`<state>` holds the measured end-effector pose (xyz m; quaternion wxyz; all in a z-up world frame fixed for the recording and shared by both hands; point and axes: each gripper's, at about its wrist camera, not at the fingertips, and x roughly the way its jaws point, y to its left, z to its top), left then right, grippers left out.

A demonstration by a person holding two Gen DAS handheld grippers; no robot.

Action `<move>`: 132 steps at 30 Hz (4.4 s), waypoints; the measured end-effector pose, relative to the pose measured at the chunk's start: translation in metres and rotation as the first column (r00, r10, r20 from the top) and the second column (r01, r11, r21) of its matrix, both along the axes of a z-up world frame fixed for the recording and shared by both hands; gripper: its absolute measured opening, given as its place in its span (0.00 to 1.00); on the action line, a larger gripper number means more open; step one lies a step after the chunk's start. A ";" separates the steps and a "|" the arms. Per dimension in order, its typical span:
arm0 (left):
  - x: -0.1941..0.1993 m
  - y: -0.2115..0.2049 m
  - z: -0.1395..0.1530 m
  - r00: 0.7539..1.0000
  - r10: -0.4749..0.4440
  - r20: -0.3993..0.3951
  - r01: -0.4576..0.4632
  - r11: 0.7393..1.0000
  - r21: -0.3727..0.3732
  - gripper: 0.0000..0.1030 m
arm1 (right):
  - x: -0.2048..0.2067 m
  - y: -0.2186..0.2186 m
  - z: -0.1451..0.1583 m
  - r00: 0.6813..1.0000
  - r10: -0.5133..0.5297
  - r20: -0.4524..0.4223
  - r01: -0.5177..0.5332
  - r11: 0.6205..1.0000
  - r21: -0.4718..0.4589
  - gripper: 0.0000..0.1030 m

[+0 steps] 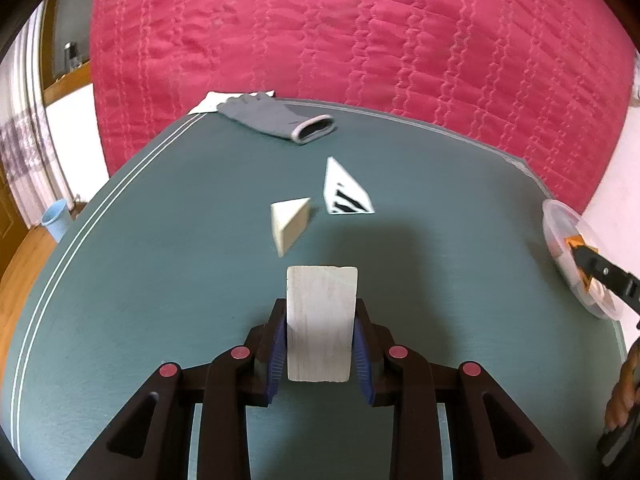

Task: Organize rigid objects
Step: 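Carry the orange block into the bowl and open the right tool, then carry the white rectangular block into the bowl and open the left tool, then move the left tool back and grasp the light wooden triangular prism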

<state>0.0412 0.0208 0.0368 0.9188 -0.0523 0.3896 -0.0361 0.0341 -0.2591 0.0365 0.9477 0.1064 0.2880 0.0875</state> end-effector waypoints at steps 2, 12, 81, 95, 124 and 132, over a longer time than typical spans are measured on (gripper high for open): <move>0.001 -0.006 0.002 1.000 -0.010 0.003 0.010 1.000 0.003 0.31 | -0.003 -0.016 0.003 0.999 -0.051 0.010 0.051 0.999 0.010 0.31; -0.001 -0.039 0.010 0.997 -0.075 0.015 0.075 0.997 0.025 0.31 | -0.020 -0.098 0.013 0.949 -0.311 0.048 0.311 0.950 0.018 0.31; 0.054 -0.257 0.027 0.876 -0.481 0.032 0.482 0.876 -0.026 0.61 | -0.058 -0.148 0.012 0.834 -0.523 0.177 0.520 0.852 0.066 0.43; 0.077 -0.277 0.015 0.912 -0.409 0.035 0.402 0.907 0.123 0.63 | -0.057 -0.144 0.012 0.840 -0.513 0.177 0.512 0.857 0.056 0.43; 0.064 -0.193 0.022 0.964 -0.263 0.033 0.262 0.965 0.030 0.73 | -0.049 -0.126 0.002 0.879 -0.444 0.176 0.451 0.892 -0.003 0.44; 0.055 -0.155 0.022 0.979 -0.199 0.053 0.196 0.979 0.062 0.74 | -0.049 -0.125 0.002 0.878 -0.446 0.172 0.453 0.892 -0.003 0.48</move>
